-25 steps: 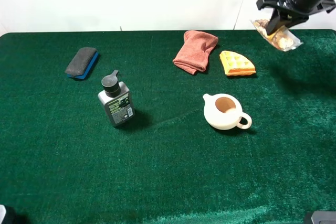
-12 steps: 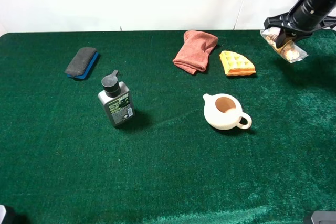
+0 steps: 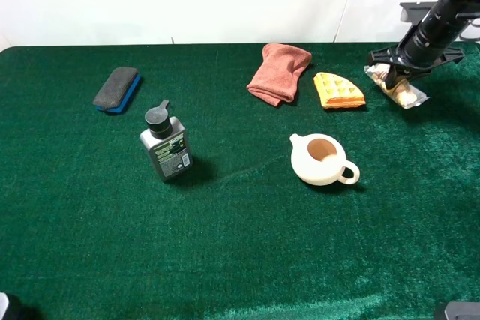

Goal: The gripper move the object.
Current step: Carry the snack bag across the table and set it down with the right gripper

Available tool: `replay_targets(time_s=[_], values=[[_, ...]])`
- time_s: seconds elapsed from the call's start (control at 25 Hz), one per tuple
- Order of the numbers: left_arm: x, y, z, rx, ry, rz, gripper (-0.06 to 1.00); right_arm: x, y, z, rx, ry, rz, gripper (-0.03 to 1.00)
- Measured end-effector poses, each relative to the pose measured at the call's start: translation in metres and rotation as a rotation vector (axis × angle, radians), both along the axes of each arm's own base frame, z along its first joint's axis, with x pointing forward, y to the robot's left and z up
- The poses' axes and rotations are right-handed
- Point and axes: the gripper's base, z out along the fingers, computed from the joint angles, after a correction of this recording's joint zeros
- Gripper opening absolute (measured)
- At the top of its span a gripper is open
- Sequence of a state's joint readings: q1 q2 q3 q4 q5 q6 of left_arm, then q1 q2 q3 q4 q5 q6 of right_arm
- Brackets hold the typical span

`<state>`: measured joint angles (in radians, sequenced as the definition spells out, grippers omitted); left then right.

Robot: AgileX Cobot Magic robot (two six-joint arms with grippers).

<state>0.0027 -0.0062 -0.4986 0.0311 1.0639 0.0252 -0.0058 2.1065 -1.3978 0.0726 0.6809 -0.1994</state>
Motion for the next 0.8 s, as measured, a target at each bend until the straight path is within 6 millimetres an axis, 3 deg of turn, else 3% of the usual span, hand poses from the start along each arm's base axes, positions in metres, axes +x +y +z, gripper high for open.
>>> replay_targets(time_s=[0.44, 0.64, 0.8], values=[[0.0000, 0.0000, 0.0000, 0.000, 0.000, 0.000, 0.99, 0.0024, -0.0002, -0.0081, -0.002, -0.006, -0.001, 0.13], [0.0000, 0.0000, 0.0000, 0.000, 0.000, 0.000, 0.99, 0.0025, -0.0002, -0.0081, 0.006, -0.006, -0.029, 0.58], [0.0000, 0.0000, 0.0000, 0.000, 0.000, 0.000, 0.99, 0.0025, -0.0002, -0.0081, 0.009, -0.005, -0.040, 0.68]])
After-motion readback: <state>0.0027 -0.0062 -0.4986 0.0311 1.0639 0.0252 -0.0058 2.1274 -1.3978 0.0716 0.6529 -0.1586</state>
